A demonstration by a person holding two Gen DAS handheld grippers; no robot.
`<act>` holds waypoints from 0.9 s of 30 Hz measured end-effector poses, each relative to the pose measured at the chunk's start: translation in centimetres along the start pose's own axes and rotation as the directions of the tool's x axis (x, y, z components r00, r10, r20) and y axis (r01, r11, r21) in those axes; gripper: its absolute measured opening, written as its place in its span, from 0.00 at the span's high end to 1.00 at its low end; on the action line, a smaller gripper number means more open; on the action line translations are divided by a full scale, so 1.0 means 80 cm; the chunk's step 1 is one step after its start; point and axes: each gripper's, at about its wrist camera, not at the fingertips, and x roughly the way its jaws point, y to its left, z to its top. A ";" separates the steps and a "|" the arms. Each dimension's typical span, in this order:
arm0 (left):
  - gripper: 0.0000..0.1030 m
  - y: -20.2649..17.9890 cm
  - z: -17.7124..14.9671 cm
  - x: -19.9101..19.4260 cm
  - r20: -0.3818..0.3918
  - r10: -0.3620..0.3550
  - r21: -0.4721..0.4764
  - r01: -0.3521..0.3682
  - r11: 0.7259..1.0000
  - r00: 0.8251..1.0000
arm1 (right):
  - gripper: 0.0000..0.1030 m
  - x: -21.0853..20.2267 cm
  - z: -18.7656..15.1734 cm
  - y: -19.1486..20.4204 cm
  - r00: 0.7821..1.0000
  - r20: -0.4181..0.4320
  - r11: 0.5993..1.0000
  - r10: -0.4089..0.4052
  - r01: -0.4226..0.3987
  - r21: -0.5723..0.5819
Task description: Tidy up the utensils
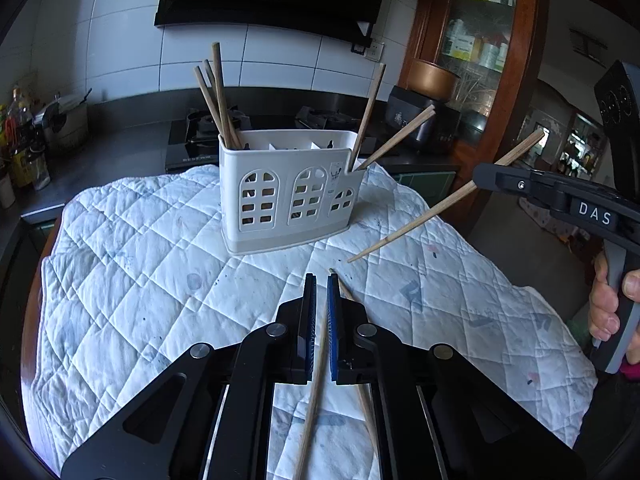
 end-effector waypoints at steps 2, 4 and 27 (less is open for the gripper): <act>0.96 0.003 -0.008 0.001 -0.013 0.002 -0.007 -0.002 1.000 1.000 | 0.93 -0.002 -0.001 0.002 1.000 0.003 1.000 0.000 0.000 -0.007; 0.96 0.006 -0.017 0.004 -0.046 -0.019 -0.026 0.018 0.999 0.999 | 0.93 -0.002 -0.003 0.004 1.000 0.003 1.000 -0.001 0.001 -0.011; 0.81 0.018 -0.132 0.039 -0.235 0.030 0.015 -0.028 1.000 0.972 | 0.93 -0.001 -0.031 0.019 1.000 -0.010 0.999 0.021 -0.022 -0.033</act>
